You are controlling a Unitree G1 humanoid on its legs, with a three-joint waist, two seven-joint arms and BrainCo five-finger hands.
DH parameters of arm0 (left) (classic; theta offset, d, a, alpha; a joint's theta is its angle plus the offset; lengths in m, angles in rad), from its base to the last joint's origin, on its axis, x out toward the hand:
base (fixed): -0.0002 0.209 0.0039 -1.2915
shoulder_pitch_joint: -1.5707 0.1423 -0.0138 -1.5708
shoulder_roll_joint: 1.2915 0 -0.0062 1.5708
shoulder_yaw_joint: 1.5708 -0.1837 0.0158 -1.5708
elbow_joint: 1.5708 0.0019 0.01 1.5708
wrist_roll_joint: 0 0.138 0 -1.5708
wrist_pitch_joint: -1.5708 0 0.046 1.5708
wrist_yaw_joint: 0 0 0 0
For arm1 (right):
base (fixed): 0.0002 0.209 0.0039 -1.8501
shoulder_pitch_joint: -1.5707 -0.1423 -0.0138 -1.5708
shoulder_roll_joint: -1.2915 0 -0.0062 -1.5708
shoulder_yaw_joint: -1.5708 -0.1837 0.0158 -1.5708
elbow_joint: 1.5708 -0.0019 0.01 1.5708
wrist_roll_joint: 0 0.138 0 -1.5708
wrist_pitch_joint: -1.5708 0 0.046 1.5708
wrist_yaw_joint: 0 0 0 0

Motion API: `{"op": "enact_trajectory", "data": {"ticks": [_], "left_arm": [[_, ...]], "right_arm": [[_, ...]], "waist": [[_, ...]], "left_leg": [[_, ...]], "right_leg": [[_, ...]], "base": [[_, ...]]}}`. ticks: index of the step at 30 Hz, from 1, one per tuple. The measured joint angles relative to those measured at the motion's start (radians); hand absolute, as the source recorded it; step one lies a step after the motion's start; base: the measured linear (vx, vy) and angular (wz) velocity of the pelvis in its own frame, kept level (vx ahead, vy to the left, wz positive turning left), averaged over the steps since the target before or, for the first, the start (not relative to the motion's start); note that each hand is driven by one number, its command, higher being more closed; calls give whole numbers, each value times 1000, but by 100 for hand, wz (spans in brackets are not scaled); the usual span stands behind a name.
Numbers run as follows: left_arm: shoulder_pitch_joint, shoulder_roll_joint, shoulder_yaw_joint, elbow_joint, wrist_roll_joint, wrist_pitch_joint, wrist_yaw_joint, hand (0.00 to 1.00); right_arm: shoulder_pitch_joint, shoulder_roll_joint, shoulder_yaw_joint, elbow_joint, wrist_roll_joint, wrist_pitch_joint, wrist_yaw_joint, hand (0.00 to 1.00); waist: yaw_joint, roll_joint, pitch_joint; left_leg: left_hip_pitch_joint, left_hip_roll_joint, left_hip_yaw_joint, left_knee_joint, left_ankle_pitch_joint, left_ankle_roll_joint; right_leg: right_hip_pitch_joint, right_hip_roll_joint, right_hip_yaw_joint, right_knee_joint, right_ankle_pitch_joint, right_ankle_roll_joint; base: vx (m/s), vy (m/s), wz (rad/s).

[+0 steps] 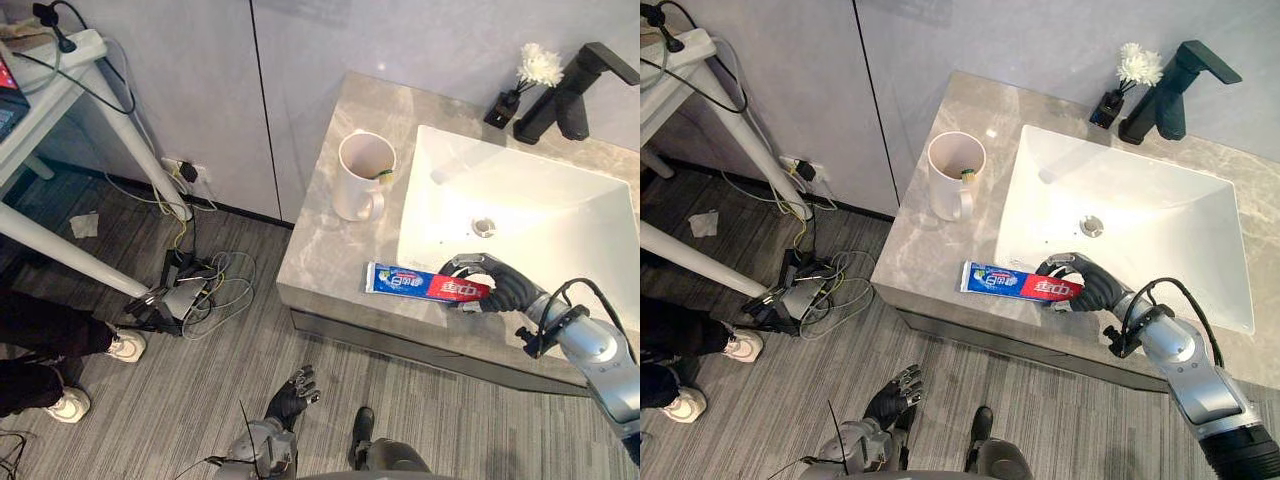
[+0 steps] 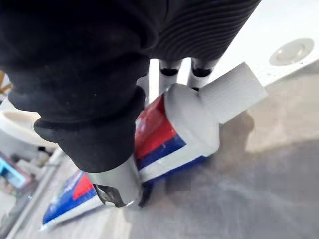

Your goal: Organize washtable

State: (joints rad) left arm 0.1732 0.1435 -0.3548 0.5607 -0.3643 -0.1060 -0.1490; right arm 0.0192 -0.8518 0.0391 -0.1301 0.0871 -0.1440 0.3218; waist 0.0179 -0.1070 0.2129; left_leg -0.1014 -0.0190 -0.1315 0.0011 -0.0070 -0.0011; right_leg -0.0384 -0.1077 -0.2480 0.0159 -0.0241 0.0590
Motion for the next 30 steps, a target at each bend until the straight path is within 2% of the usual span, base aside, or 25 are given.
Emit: {"op": "enact_trajectory", "data": {"ticks": [11,15,19,22,24,26,30], "left_arm": [[0,5,1,-1,-1,-1,2,0],[1,5,17,-12,-59,-1,26,0],[9,-1,80,-82,-114,-2,43,0],[31,-6,143,-150,-150,-11,47,0],[59,-19,176,-226,-191,-12,48,0],[88,-25,209,-334,-238,-13,48,0],[114,-44,241,-644,-377,-31,41,0]], "right_arm": [[-60,-18,60,-2,11,-15,14,100],[-102,-19,71,8,10,-16,7,100],[-164,-12,34,24,23,-16,-24,100],[-202,25,-49,-12,31,-16,-49,100],[-236,27,-84,-82,42,-25,-60,100],[-273,52,-107,-133,61,-43,-62,100],[-357,167,-121,-234,104,-73,-104,100]], "waist": [[0,-6,4],[-3,-4,5],[-1,1,5],[-2,6,2],[-3,19,-5],[-4,30,-11],[2,65,-31]], "left_leg": [[10,1,24,0,0,0],[12,2,29,-3,1,-2],[24,2,24,-34,28,-3],[28,2,23,-37,30,-4],[30,0,23,-35,31,-4],[39,0,21,-36,30,-4],[49,-1,5,-36,30,-4]], "right_leg": [[0,-1,30,0,0,0],[-2,-1,36,-1,0,0],[-2,-1,32,-1,0,0],[1,-1,32,-1,0,0],[3,-3,28,-1,0,0],[14,-3,24,-1,0,0],[34,-4,4,-3,0,1]], "base": [[-37,10,-7],[-56,6,-5],[-41,-1,3],[0,0,0],[0,0,0],[7,2,7],[-21,1,12]]}}
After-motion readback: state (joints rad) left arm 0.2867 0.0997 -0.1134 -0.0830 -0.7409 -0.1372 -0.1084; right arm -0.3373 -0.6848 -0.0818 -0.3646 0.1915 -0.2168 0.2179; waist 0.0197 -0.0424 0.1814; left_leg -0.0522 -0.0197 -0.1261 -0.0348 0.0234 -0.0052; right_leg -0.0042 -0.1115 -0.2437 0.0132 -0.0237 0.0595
